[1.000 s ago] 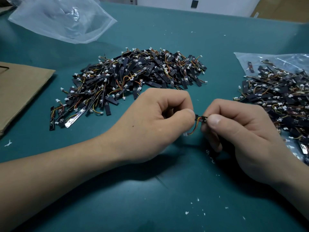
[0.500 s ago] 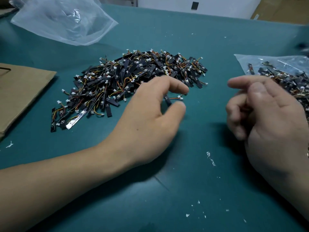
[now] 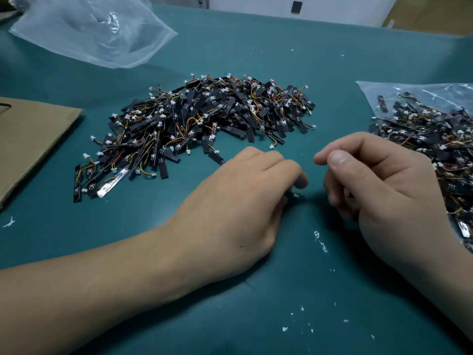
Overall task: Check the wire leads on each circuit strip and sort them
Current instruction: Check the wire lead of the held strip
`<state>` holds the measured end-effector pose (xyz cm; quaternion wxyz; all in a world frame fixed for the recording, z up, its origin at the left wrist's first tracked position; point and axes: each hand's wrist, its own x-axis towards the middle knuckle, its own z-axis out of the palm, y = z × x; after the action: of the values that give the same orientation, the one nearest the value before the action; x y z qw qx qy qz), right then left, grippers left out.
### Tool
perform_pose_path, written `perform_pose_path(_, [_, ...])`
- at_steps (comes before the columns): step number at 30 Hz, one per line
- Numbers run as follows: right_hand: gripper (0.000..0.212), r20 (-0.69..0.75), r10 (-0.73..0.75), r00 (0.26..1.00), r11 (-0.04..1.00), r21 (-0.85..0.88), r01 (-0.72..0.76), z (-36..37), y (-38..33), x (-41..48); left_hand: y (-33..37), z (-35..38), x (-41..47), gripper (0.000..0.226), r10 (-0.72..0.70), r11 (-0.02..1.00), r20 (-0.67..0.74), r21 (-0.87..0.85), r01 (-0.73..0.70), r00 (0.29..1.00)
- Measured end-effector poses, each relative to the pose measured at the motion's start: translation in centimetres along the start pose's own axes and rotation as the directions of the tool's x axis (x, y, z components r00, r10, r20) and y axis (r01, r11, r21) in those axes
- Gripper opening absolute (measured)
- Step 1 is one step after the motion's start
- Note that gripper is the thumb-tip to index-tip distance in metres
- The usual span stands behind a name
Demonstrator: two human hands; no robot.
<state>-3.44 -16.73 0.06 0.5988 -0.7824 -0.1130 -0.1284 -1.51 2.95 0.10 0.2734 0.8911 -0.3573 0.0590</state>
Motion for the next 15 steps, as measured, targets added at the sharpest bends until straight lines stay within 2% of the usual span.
perform_pose_path(3, [0.015, -0.004, 0.011, 1.000, 1.000, -0.024, -0.011, 0.1, 0.1, 0.0, -0.2, 0.3, 0.1, 0.035, 0.070, 0.996, -0.075, -0.051, -0.074, 0.995])
perform_pose_path(5, [0.009, -0.005, 0.019, 1.000, 0.998, -0.059, -0.019, 0.1, 0.1, 0.0, -0.3, 0.2, 0.2, 0.036, 0.091, 0.987, -0.201, -0.109, -0.115, 0.975])
perform_pose_path(8, [0.017, 0.065, 0.020, 0.998, 0.984, -0.178, -0.008, 0.1, -0.2, -0.1, -0.6, -0.1, 0.5, 0.034, 0.002, 0.957, -0.354, -0.271, -0.104, 0.935])
perform_pose_path(10, [0.026, 0.141, 0.042, 0.989, 0.971, -0.240, -0.007, 0.4, -0.6, -0.2, -1.0, 0.0, 0.8, 0.032, -0.110, 0.898, -0.349, -0.437, -0.058, 0.931])
perform_pose_path(12, [0.026, 0.174, 0.063, 0.983, 0.962, -0.274, -0.013, 0.6, -0.7, -0.3, -1.4, 0.2, 1.1, 0.031, -0.196, 0.830, -0.322, -0.558, -0.018, 0.926])
perform_pose_path(15, [0.023, 0.161, 0.050, 0.986, 0.933, -0.361, 0.011, 0.6, -0.4, -0.1, -1.3, 0.2, 1.0, 0.032, -0.228, 0.771, -0.317, -0.637, -0.028, 0.921])
